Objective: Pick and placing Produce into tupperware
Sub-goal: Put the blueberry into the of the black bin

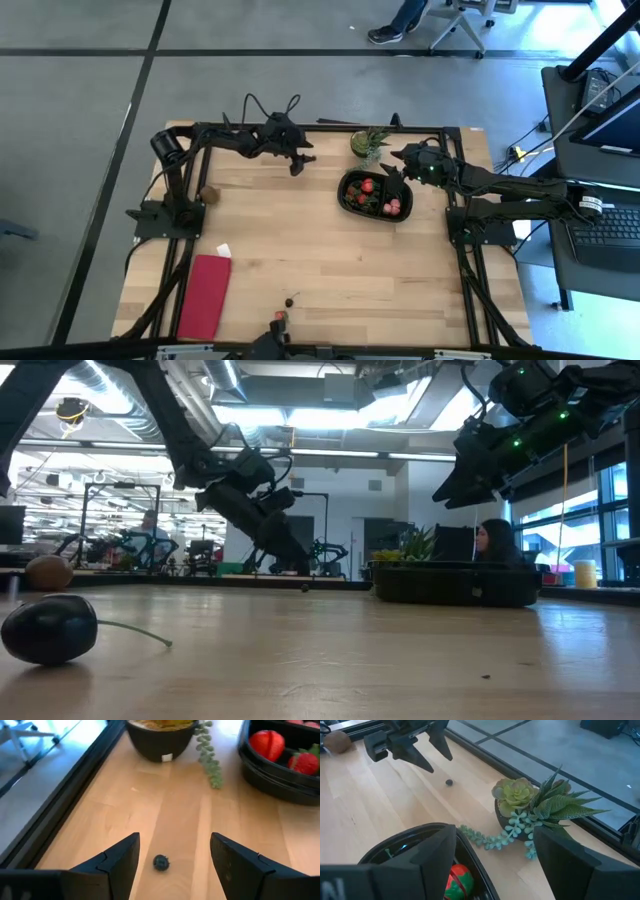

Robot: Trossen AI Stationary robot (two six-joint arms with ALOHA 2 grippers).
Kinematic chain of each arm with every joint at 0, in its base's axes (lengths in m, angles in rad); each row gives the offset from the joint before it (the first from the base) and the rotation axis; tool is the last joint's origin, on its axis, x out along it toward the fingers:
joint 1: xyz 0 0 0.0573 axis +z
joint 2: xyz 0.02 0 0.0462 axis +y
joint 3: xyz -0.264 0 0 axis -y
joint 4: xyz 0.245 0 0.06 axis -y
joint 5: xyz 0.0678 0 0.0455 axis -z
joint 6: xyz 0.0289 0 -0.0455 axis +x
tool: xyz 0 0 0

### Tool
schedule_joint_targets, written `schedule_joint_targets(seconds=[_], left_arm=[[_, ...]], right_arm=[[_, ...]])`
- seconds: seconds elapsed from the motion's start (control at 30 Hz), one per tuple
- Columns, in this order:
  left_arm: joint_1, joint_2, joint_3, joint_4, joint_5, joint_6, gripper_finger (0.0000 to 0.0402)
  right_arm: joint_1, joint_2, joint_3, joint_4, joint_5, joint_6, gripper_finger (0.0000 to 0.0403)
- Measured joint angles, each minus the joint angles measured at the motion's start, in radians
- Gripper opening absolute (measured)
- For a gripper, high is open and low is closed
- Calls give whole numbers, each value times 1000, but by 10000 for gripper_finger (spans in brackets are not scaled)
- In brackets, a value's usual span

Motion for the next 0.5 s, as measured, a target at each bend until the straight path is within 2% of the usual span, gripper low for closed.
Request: schedule_joint_targets(seconds=[0.27,0.5], left_arm=[[-5,39,1,-3,33,21,234],[-13,82,4,80,-3,18,234]], right_arm=[[0,0,0,0,0,-2,268],[0,0,0,0,0,-3,268]])
